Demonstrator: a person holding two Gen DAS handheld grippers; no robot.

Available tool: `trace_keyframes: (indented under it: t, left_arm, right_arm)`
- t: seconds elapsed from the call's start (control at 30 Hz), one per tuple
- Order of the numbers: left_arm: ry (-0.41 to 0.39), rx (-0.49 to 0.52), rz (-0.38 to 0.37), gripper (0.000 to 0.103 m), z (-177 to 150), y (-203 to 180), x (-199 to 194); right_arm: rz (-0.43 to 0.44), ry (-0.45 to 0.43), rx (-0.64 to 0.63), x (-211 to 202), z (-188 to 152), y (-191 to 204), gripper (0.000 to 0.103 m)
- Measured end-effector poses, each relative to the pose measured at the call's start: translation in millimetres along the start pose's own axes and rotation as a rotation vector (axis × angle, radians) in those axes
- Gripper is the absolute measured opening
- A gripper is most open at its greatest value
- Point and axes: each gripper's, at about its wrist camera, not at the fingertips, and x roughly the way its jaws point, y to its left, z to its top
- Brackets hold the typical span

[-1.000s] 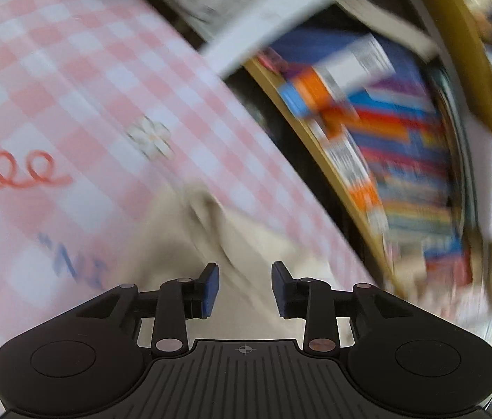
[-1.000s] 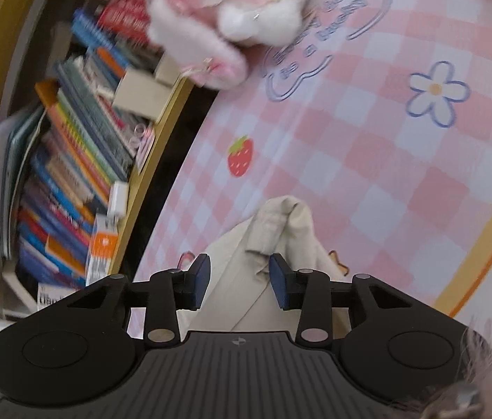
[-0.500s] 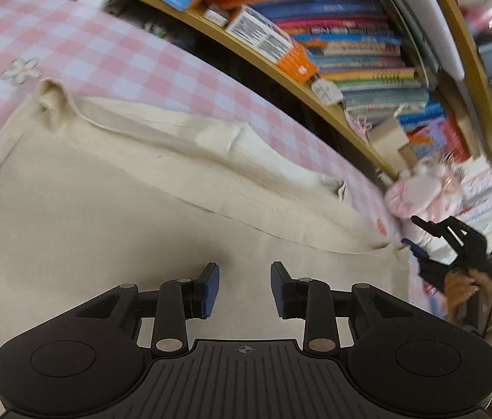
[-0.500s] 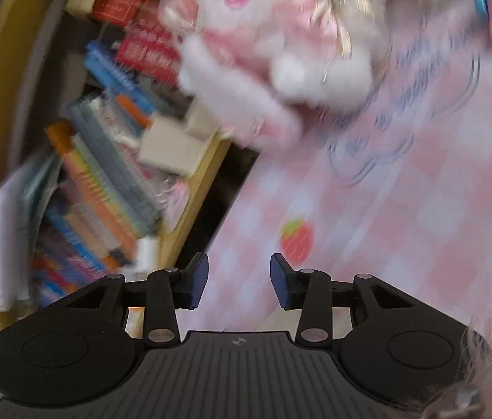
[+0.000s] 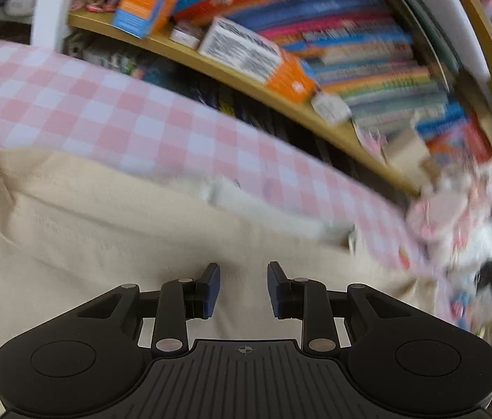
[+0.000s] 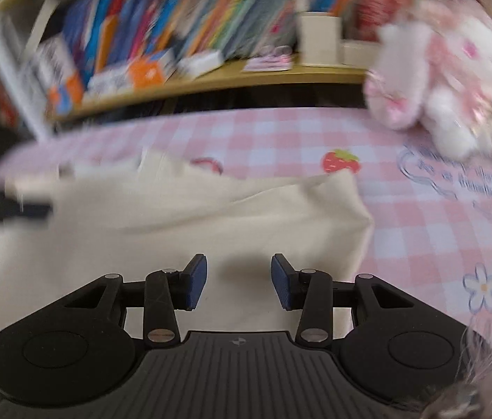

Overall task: Fold clothes
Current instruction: 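Open both tools and press the folded shirt flat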

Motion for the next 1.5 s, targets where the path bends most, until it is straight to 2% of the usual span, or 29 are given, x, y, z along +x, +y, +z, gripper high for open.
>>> trace_keyframes:
  t: [0.1, 0.17, 0.23, 0.37, 0.5, 0.57, 0.7, 0.77, 0.93, 1.03, 1.1, 1.2, 1.33, 1.5]
  left_arm:
    - [-0.034, -0.024, -0.018, 0.027, 1.5, 4.4, -7.6]
    - [-0.043, 0.019, -0.046, 0.027, -2.9, -1.2, -15.2]
    - [-0.027, 0.085, -0.073, 0.028, -11.1, -9.8, -22.1]
    - [0.054, 0.234, -0.118, 0.03, -35.6, -32.7, -20.6]
    - [0.133, 0.381, -0.094, 0.029, -59.8, -54.6, -5.0]
    - [0.156, 0.4, -0.113, 0.029, -64.5, -59.3, 0.9]
    - [0.148, 0.356, -0.13, 0.027, -52.2, -55.6, 11.2]
    - [0.114, 0.301, -0.117, 0.027, -37.6, -48.7, 12.7]
    - [0.045, 0.161, -0.043, 0.027, 0.9, -19.3, 19.4]
    - [0.007, 0.107, 0.002, 0.029, 12.8, -0.9, 19.7]
    - [-0.041, 0.054, 0.017, 0.031, 17.4, 12.0, 11.7]
    - [-0.122, -0.002, 0.096, 0.031, 22.0, 29.3, -6.9]
    - [-0.139, 0.029, 0.168, 0.031, 6.0, 40.0, -39.1]
    - [-0.1, 0.145, 0.206, 0.032, -47.6, 22.8, -77.9]
  right_arm:
    - [-0.014, 0.007, -0.109, 10.0, 0.9, 16.7, 0.038]
    - [-0.018, 0.012, -0.171, 17.7, 2.8, 27.3, 0.038]
    - [-0.007, 0.012, -0.172, 25.6, 8.8, 32.6, 0.038]
    - [0.023, -0.01, -0.062, 42.2, 28.0, 27.3, 0.038]
    - [0.007, -0.058, 0.145, 55.2, 45.9, 5.6, 0.039]
    - [-0.006, -0.065, 0.229, 58.6, 52.6, -3.3, 0.039]
    - [-0.004, -0.08, 0.254, 47.0, 51.3, -8.3, 0.039]
    - [0.0, -0.096, 0.236, 33.6, 48.2, -9.2, 0.04]
    - [-0.029, -0.079, 0.115, 12.7, 30.2, -4.5, 0.043]
    - [-0.065, -0.051, 0.057, 10.0, 14.8, -3.0, 0.043]
    - [-0.096, -0.045, 0.068, 6.5, 10.1, -10.5, 0.043]
    - [-0.147, -0.043, 0.106, 0.3, 5.7, -25.5, 0.043]
    - [-0.205, -0.036, 0.159, -15.1, 6.2, -50.7, 0.043]
    - [-0.21, -0.019, 0.27, -42.8, -6.0, -84.5, 0.043]
